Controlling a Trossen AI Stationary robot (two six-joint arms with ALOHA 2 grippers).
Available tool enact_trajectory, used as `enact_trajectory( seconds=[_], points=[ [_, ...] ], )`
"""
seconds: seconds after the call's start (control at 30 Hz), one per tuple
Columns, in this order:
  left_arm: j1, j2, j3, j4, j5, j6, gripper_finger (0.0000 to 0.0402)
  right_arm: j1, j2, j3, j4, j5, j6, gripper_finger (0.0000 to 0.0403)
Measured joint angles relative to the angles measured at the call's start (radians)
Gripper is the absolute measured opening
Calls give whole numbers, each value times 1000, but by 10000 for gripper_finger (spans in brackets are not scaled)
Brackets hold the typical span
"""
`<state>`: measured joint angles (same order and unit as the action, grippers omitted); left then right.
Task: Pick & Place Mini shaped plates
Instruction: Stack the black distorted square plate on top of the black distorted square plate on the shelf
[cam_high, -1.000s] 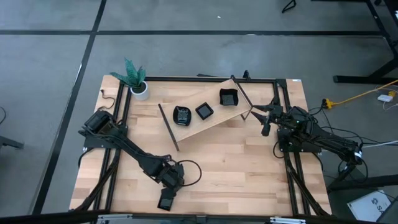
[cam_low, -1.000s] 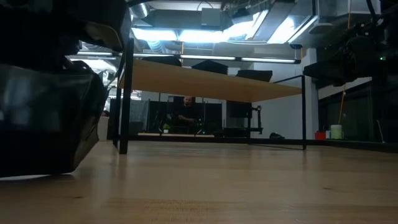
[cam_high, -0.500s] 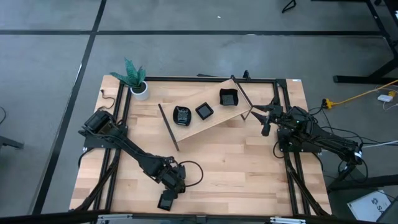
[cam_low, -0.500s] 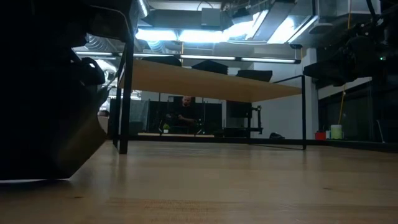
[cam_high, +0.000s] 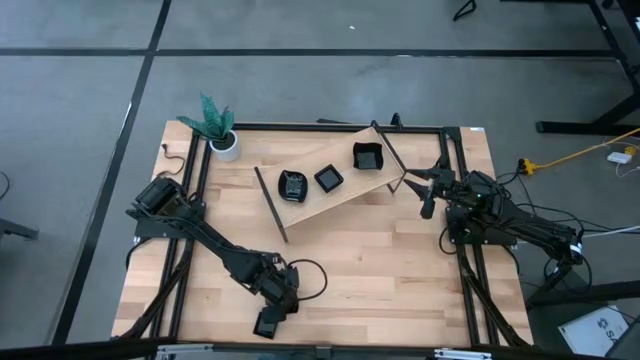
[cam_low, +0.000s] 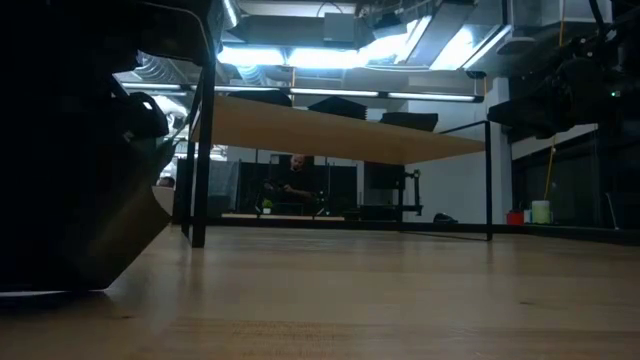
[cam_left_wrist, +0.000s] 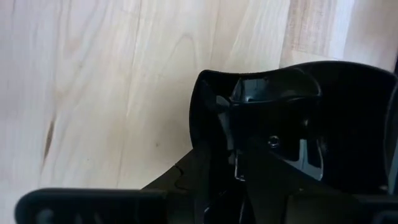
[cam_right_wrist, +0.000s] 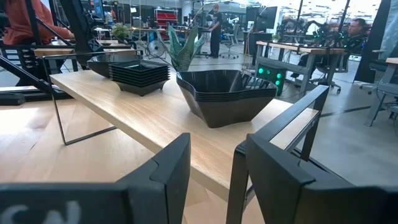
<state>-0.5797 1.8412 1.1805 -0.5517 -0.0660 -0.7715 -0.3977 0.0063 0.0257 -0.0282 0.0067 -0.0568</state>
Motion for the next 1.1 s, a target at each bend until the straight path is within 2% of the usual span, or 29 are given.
enact_trajectory(
  seconds=[0.53, 0.87, 1.1],
  points=[
    [0, -1, 1, 11, 11, 2, 90, 0, 0, 0, 0, 0, 0, 154],
    [0, -16, 92, 9, 17, 60, 90, 0, 0, 0, 0, 0, 0, 154],
    [2, -6, 83, -24, 44, 26, 90, 0, 0, 0, 0, 0, 0, 154]
  ],
)
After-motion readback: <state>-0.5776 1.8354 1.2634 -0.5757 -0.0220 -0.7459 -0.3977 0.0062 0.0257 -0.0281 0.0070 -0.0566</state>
